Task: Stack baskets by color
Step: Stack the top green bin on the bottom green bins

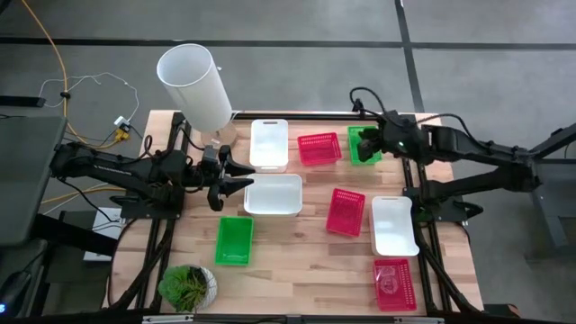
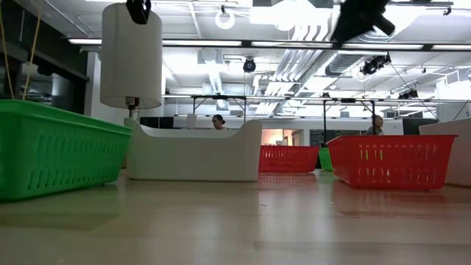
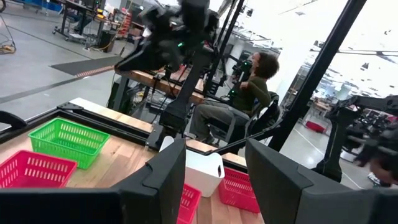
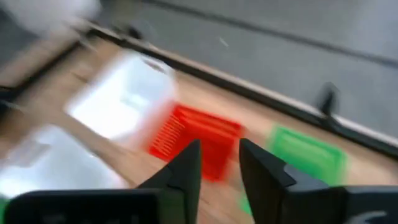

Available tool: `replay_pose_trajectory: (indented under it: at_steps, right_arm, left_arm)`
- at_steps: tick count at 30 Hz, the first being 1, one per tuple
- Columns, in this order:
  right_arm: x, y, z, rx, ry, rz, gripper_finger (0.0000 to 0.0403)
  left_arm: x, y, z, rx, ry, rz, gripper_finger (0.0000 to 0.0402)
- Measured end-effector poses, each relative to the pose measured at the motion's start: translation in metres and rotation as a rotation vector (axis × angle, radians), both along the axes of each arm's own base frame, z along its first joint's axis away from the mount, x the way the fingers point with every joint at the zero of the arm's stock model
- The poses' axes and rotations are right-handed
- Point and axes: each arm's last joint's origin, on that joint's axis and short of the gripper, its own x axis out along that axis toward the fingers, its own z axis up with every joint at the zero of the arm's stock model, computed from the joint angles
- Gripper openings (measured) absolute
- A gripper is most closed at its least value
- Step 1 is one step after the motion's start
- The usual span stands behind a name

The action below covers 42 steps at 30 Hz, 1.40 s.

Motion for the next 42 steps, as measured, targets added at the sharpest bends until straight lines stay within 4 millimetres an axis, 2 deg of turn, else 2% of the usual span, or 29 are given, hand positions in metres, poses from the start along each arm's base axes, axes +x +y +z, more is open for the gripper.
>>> replay_pose_trajectory:
  at_steps: [8, 12, 16, 21, 24, 29, 35, 42]
  right_arm:
    - [-0.013, -0.030, -0.037, 0.248, 0.266, -0.279, 0.0194]
    - [-0.009, -0.045, -0.074, 0.347, 0.340, -0.311, 0.0212]
    - [-0.015, -0.062, -0.110, 0.374, 0.385, -0.407, 0.0211]
    - [-0.022, -0.078, -0.136, 0.380, 0.336, -0.502, 0.0211]
    - [-0.024, -0.081, -0.149, 0.383, 0.295, -0.511, 0.0211]
    - [-0.030, -0.082, -0.163, 0.356, 0.303, -0.554, 0.0210]
    - [-0.031, -0.086, -0.166, 0.326, 0.279, -0.580, 0.0205]
    - [-0.037, -0.085, -0.184, 0.380, 0.221, -0.605, 0.0144]
  left_arm:
    - [0.000, 0.000, 0.000, 0.000, 0.001, 0.000, 0.0154]
    - [0.000, 0.000, 0.000, 0.000, 0.001, 0.000, 0.0154]
    - [0.000, 0.000, 0.000, 0.000, 0.002, 0.000, 0.0154]
    - [0.000, 0.000, 0.000, 0.000, 0.001, 0.001, 0.0154]
    - [0.000, 0.000, 0.000, 0.000, 0.001, 0.001, 0.0154]
    - [0.000, 0.000, 0.000, 0.000, 0.004, 0.002, 0.0154]
    - [0.000, 0.000, 0.000, 0.000, 0.006, 0.004, 0.0154]
    - [0.000, 0.000, 0.000, 0.000, 0.006, 0.004, 0.0154]
